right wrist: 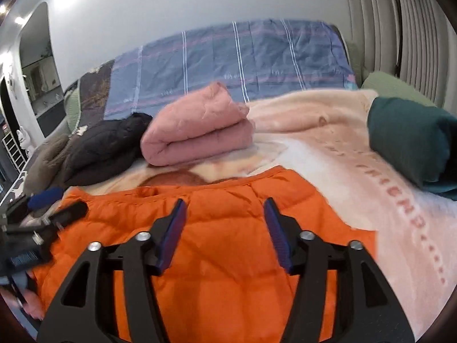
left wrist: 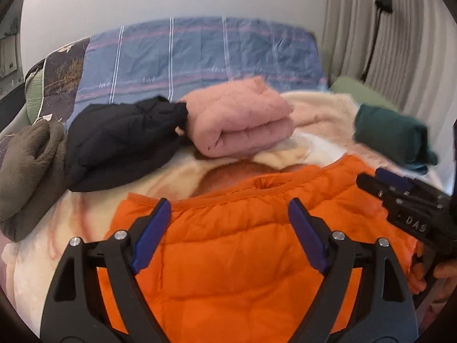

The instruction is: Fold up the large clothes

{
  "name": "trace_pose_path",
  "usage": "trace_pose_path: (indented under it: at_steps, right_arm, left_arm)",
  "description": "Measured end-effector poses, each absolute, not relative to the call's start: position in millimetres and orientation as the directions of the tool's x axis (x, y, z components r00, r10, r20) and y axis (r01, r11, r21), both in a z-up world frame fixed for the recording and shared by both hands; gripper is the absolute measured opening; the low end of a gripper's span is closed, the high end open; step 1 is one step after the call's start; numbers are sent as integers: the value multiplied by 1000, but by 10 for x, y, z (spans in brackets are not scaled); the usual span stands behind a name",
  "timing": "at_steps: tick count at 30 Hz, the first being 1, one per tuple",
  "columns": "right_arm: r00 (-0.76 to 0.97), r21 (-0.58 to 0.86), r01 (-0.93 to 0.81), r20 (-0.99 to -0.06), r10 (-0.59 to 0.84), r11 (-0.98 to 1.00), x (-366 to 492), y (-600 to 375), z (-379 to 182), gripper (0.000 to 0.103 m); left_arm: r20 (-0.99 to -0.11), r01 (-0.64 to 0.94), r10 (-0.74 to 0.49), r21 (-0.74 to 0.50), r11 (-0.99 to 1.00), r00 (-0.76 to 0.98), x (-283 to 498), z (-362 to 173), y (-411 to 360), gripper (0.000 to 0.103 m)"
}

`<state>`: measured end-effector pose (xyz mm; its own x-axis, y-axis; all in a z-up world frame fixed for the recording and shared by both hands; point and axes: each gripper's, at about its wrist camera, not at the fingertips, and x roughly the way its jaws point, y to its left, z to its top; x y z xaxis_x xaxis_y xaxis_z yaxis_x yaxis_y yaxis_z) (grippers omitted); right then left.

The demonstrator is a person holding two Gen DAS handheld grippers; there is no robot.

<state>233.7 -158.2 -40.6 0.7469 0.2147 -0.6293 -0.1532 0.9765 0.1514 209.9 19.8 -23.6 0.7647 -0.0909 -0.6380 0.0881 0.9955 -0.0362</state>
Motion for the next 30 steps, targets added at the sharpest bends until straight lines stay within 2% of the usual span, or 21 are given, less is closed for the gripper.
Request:
trace_pose_path:
  at_steps: [2,4,5,6,12,30]
  right_arm:
    - [669,158,-130,-715,204,979,2565,-1579,-744,69]
    - [628,225,-118,-738,248,967,2668,-1642,-963,71]
    - [631,248,-112,-730,262,962,2661,-1688,-987,71]
    - [634,242,-116,-728,260,963,2645,-1684,-995,71]
    - [651,193,-118,-726,223,974,2613,-1589,-1060,72]
    - [655,159,-117,-730,196,980,2693,-1549,-1116,75]
  left_arm:
    - [-709,54,-14,35,998,705,2312,-546,136,91]
    - [-768,46,-51,-27,999,639,2473,-835,185,96]
    - [-756,36,-88,-85,996,649,2490,-866,251,96]
    - [-756,40,-92,-87,995,648,2490,-877,250,97]
    - [-738,35,-72,-65,997,670,2429,-949,203,97]
    - [-739,15,-54,-60,998,672,2489,-1031,255,99]
